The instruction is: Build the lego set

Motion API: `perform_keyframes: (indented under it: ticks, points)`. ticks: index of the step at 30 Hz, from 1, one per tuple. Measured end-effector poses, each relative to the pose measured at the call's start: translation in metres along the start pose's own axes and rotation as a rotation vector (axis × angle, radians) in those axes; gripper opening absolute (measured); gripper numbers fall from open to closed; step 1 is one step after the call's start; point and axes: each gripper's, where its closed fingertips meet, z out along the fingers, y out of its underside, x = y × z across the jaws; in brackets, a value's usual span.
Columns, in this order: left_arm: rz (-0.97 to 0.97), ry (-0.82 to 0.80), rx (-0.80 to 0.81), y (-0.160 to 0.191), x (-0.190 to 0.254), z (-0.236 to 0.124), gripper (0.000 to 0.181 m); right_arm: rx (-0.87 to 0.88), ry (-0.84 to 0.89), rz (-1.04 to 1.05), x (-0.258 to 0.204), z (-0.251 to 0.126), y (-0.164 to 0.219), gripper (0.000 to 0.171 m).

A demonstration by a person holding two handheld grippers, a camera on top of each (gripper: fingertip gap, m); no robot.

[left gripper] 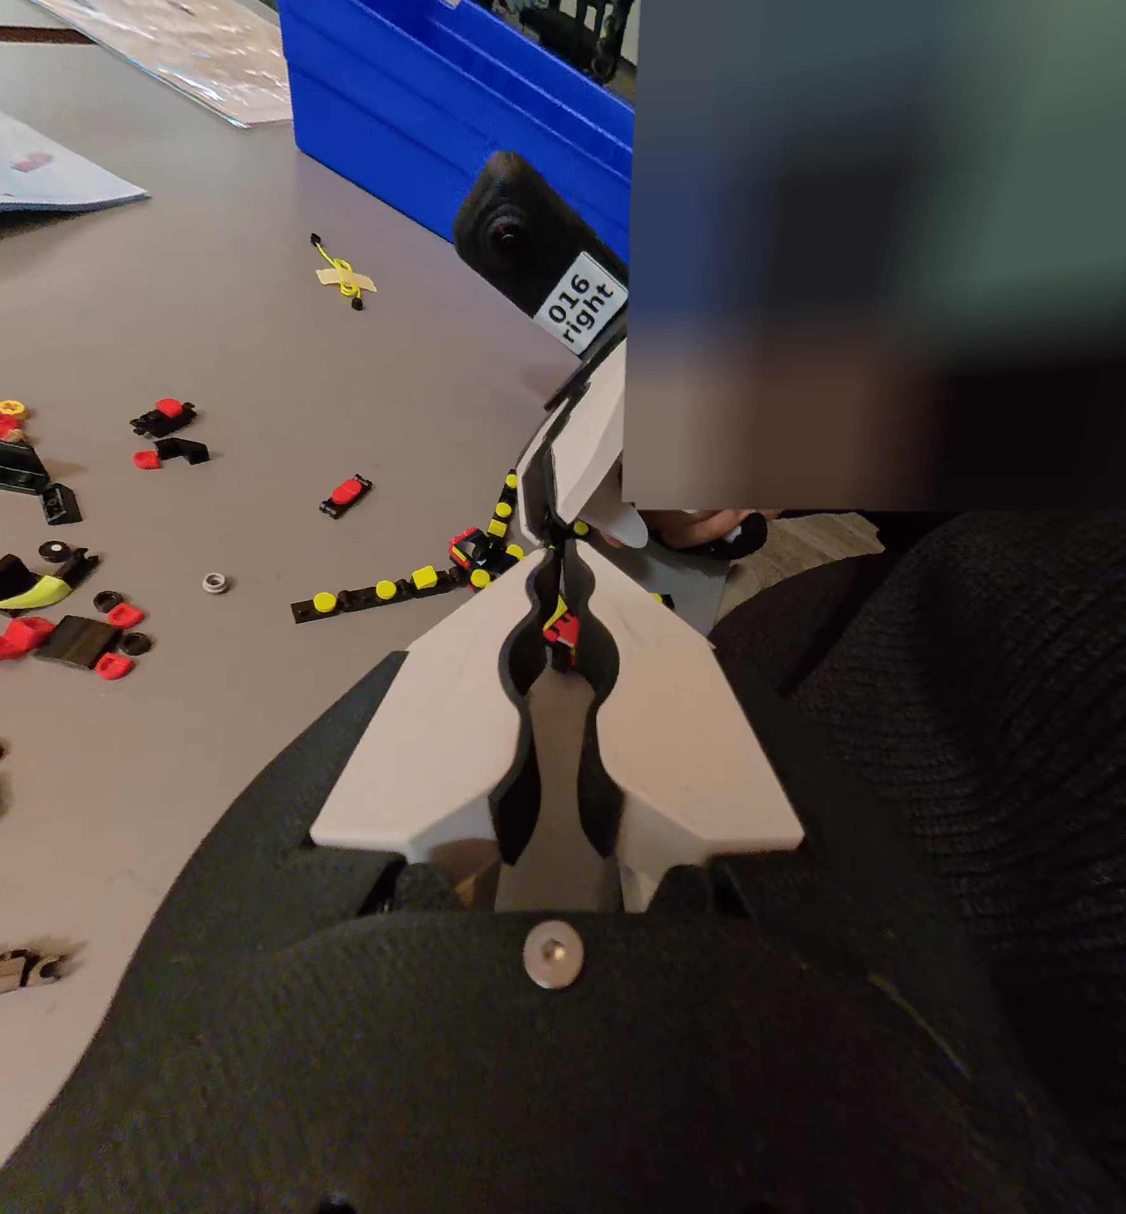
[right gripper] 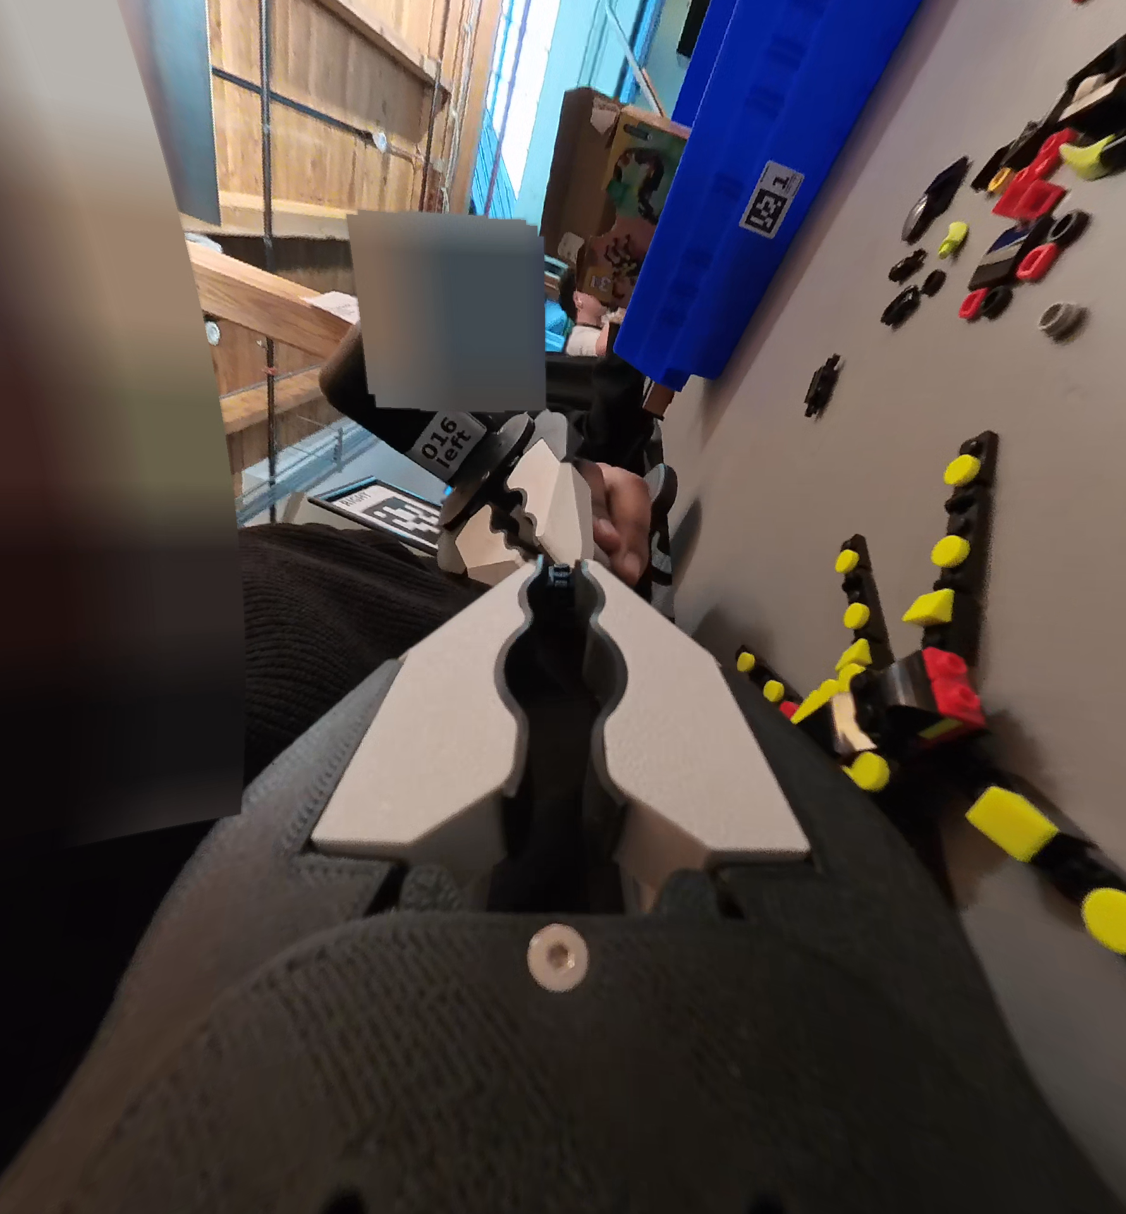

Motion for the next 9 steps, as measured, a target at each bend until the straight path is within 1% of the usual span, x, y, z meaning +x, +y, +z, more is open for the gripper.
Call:
perform_keyframes:
  ticks: [5, 7, 9]
  points:
    - [0.07, -0.058, -0.016, 0.001, -0.004, 0.002, 0.001, 0.05, 0.003, 0.029, 0.003, -0.001, -0.005, 0.006]
    - [0.098, -0.057, -0.034, 0.003, -0.001, 0.004, 0.0, 0.072, 0.002, 0.034, 0.003, -0.002, -0.008, 0.006]
    - [0.088, 0.09, -0.132, 0.024, 0.033, 0.017, 0.0, 0.188, -0.015, 0.061, 0.003, -0.015, -0.032, 0.006]
